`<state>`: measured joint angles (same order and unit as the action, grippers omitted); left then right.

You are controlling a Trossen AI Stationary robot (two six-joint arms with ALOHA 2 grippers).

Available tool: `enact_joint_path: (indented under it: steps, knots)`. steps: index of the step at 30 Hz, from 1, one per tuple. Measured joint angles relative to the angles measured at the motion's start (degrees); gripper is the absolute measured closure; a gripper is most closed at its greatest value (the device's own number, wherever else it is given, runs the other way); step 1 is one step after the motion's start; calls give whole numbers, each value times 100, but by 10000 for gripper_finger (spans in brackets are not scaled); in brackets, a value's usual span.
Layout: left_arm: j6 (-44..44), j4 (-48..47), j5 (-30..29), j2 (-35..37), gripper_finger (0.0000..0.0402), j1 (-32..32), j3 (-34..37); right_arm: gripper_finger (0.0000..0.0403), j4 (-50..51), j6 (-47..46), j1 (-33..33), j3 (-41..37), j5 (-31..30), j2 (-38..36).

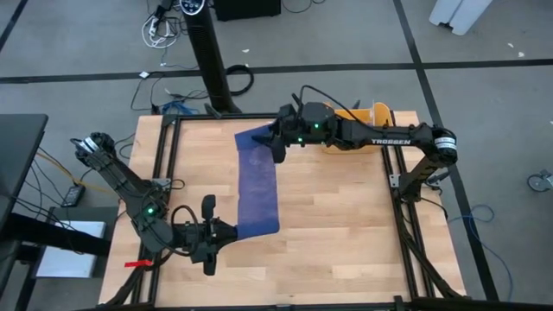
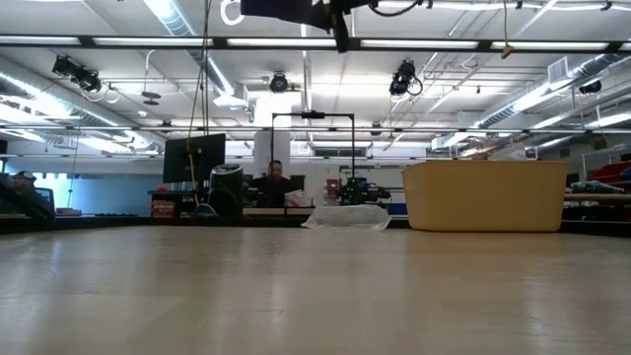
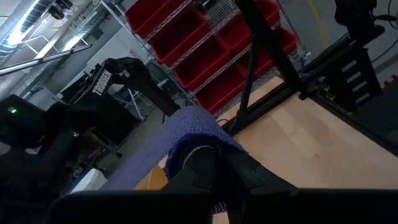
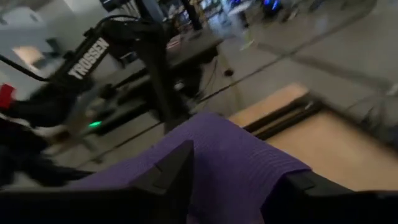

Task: Roll bandage
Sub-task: Roll the violet bandage

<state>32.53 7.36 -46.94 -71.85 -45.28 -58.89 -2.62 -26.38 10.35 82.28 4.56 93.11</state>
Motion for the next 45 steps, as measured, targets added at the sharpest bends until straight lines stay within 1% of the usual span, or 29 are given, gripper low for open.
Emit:
enact_joint_path:
  steps: [4, 8, 10, 13, 18, 23, 25, 27, 29, 31, 33, 36, 38, 41, 43, 45]
  knots:
    - [-164, -264, 10, 0, 383, -11, 0, 242, 422, -618, 128, 0, 491, 38]
    - [-420, -481, 9, -2, 383, -10, -2, 236, 777, -740, 149, 0, 728, 38]
    - [-495, -599, 9, -2, 383, -9, -2, 232, 1004, -630, 146, 0, 835, 29]
    - [-597, -627, 9, -2, 383, -13, -2, 227, 1228, -102, 140, 2, 864, -6]
    - [-854, -820, 130, -4, 383, -11, -2, 222, 1694, 1471, 90, 1, 852, -53]
    - [-898, -605, 140, -4, 383, -11, -2, 224, 1850, 2520, -111, 0, 836, -136]
    - [-825, -360, -56, -4, 383, -11, -2, 224, 2224, 2918, -183, 0, 785, -332]
    - [-761, -196, -188, -2, 383, -13, -4, 224, 2843, 3162, -243, 0, 680, -677]
    - [-751, -133, -231, -3, 383, -11, -7, 224, 3524, 3240, -313, -9, 566, -1025]
    - [-751, -10, -283, -4, 383, -11, -7, 225, 3675, 3226, -412, -285, 421, -1359]
    - [-751, 182, -312, -4, 383, -11, -7, 227, 3373, 3204, -543, -804, 382, -1683]
    - [-708, 539, -440, -4, 383, -11, -7, 227, 2226, 3154, -722, -1831, 393, -2110]
    - [-644, 821, -483, -2, 383, -11, -7, 226, 1109, 3050, -841, -2622, 404, -2308]
    - [-531, 1123, -612, -4, 383, -11, -7, 225, -744, 2746, -1025, -3749, 406, -2385]
    - [-440, 1302, -733, -4, 383, -11, -11, 226, -1971, 2548, -1156, -4347, 416, -2261]
    - [-429, 1298, -740, -3, 383, 19, -82, 228, -2946, 2445, -1296, -4810, 416, -2058]
